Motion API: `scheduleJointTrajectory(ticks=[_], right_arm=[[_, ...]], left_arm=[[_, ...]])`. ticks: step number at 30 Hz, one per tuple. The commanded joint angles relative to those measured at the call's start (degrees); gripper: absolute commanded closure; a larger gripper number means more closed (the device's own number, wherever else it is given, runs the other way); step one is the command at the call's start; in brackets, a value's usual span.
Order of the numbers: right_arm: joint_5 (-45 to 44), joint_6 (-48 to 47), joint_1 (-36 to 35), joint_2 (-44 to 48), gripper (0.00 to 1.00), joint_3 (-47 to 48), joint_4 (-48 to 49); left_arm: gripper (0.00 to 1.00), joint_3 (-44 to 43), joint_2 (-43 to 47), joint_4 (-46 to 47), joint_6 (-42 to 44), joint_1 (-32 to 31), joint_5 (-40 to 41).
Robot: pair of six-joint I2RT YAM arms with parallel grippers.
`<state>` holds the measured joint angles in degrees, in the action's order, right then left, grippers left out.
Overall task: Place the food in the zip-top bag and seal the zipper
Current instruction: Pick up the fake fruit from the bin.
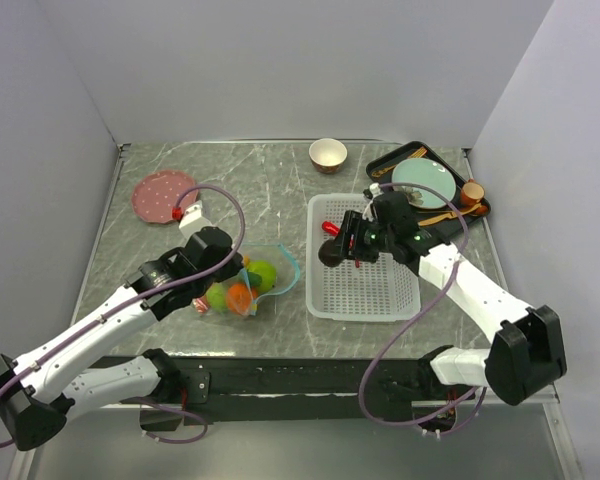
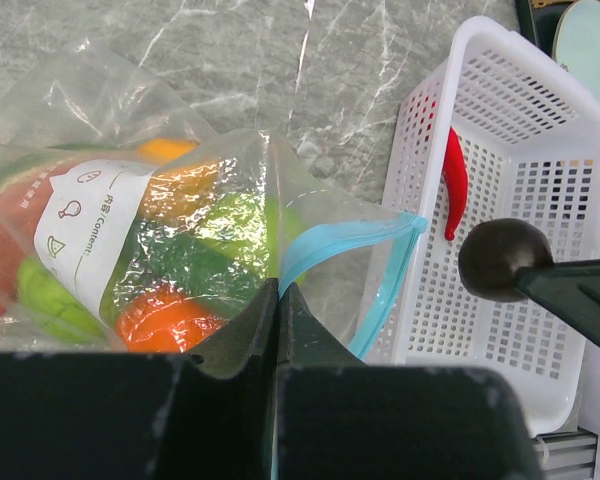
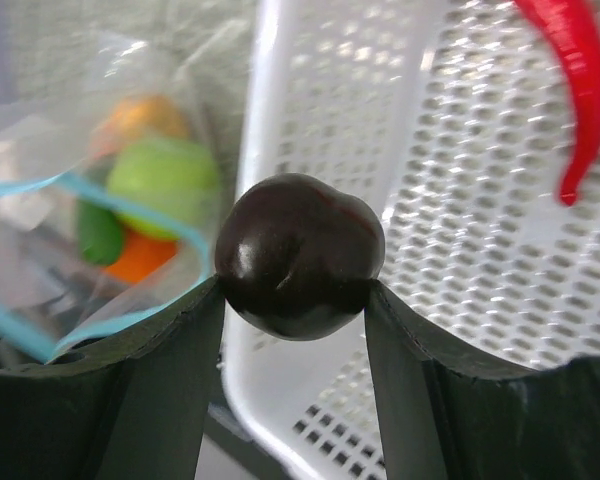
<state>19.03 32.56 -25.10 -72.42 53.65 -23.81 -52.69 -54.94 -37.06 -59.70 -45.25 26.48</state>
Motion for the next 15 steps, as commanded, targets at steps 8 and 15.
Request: scheduleJointTrajectory(ticks=[8,15], right_arm=[[15.51,6.12,-1.17,6.50,0.54,-3.20,13.88],[14.70,3.22,-8.55,3.87,0.52,1.63,13.00]], left_arm=[[0.96,-0.66,-1.22,2.52,-0.06,-0.01,-1.43],[0.96,-0.57,-2.10,3.66,0.46,-0.01,-2.40]])
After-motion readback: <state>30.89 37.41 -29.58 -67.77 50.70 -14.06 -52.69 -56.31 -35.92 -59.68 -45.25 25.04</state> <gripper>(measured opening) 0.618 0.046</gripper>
